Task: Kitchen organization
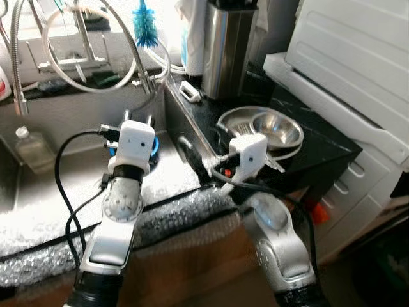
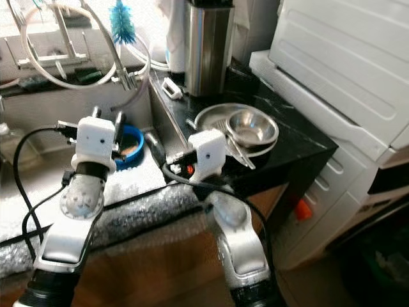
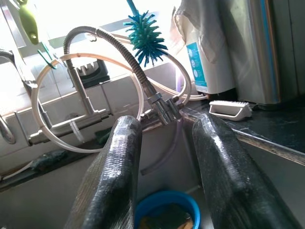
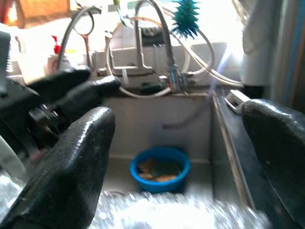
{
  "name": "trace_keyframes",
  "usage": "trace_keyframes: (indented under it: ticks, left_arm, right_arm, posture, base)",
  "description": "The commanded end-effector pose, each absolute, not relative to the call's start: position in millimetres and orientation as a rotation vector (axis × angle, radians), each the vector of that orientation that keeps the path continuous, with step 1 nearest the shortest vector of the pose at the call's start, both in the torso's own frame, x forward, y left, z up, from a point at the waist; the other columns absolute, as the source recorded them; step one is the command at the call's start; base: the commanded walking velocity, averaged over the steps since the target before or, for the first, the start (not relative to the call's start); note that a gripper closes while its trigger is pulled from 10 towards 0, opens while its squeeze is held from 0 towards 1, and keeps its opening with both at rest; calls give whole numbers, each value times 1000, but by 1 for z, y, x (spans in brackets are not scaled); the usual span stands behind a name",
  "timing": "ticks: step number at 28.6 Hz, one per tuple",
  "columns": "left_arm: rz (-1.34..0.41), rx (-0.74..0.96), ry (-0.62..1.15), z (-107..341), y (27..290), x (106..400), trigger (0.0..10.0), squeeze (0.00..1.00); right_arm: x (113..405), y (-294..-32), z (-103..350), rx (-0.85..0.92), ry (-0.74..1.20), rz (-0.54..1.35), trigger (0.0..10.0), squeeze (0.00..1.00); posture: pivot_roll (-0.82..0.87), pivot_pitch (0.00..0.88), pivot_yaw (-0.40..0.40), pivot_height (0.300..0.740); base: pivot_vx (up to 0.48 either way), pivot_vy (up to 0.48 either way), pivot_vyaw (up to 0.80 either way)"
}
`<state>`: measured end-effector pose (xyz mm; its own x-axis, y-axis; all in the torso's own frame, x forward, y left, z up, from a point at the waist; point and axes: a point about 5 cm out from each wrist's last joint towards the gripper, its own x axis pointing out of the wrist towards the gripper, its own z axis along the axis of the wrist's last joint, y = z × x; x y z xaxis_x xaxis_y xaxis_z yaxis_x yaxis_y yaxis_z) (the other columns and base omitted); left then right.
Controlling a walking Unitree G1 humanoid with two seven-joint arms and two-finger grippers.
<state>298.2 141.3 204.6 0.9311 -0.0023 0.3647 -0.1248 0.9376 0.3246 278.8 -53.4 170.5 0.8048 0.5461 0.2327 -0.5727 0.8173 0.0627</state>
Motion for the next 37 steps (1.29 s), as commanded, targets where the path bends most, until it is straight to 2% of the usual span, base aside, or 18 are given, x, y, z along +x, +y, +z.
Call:
trace_keyframes:
  ticks: [1, 18, 37]
  left_arm:
    - [70, 362, -380, 206, 142, 297, 10000, 0]
    - [69, 352, -383, 205, 140, 296, 10000, 0]
    - [54, 363, -396, 206, 136, 297, 10000, 0]
  right_arm:
    - [276, -57, 174, 125, -217, 586, 10000, 0]
    - [253, -115, 136, 82, -29, 353, 10000, 0]
    - [253, -121, 127, 133, 31, 320, 10000, 0]
  posture:
    - [-17, 0, -78, 740]
    - [-30, 0, -90, 740]
    - [-26, 0, -88, 740]
  base:
    - [0, 0, 0]
    - [0, 0, 0]
    - [0, 0, 0]
